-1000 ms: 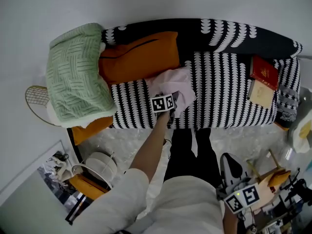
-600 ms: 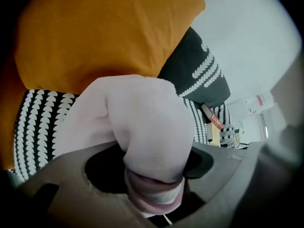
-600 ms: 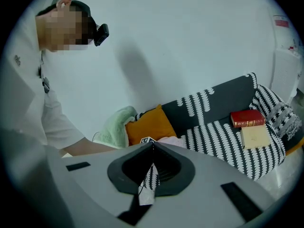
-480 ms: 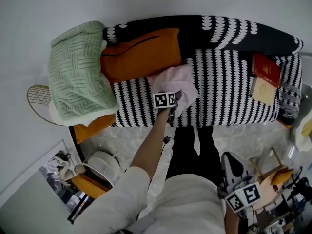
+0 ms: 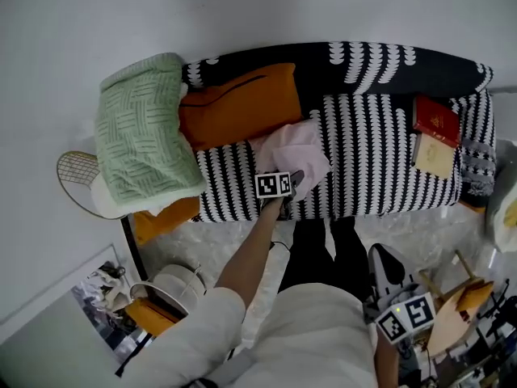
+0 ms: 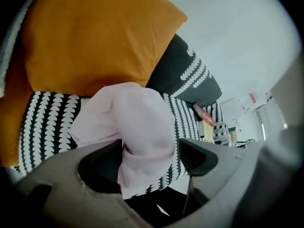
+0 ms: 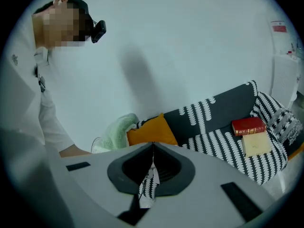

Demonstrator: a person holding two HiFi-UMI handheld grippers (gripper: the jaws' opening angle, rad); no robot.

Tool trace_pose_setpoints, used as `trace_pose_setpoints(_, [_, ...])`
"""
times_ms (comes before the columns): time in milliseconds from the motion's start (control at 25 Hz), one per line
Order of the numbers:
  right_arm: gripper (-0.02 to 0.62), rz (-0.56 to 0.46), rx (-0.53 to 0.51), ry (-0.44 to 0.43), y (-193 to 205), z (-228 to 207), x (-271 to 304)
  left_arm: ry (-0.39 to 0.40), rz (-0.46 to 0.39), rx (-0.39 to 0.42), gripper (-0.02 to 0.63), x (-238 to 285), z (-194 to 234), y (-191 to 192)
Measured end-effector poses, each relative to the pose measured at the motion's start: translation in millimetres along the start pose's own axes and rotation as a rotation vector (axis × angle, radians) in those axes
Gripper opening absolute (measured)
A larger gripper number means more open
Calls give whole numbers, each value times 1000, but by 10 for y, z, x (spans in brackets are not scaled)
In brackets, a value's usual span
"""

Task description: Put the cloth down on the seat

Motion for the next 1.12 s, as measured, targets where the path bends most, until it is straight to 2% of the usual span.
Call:
trace_pose_setpoints(240, [9,-56,-12,-5,-79,72,-60,-1,1,25,371,-183,-101,84])
trace_pose_setpoints(520, [9,-93,-18,-5,-106,80,-64,48,-68,60,371,-456,-297,83])
trace_pose_setpoints(720, [9,-130,-46,-8,-168,61,-131,91,-111,117,363,-662,-443,124])
trace_pose_setpoints(880, [9,-147,-78,3,-193,15,-220,65,-149,140,294,-850,-481,173])
trace_pose_setpoints(1120, [9,-149,-84,3,-76,-99,-416,8,-183,122,166,-1005,-494,365])
Point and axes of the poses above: the fingertips, and each gripper's own axes: x forward along the fingers, z to its left, y out of its underside, the point moved 2 cm from there along -x, backward along the fingers, and after that the axes turned 3 degrees about z, right-handed, at the moved point
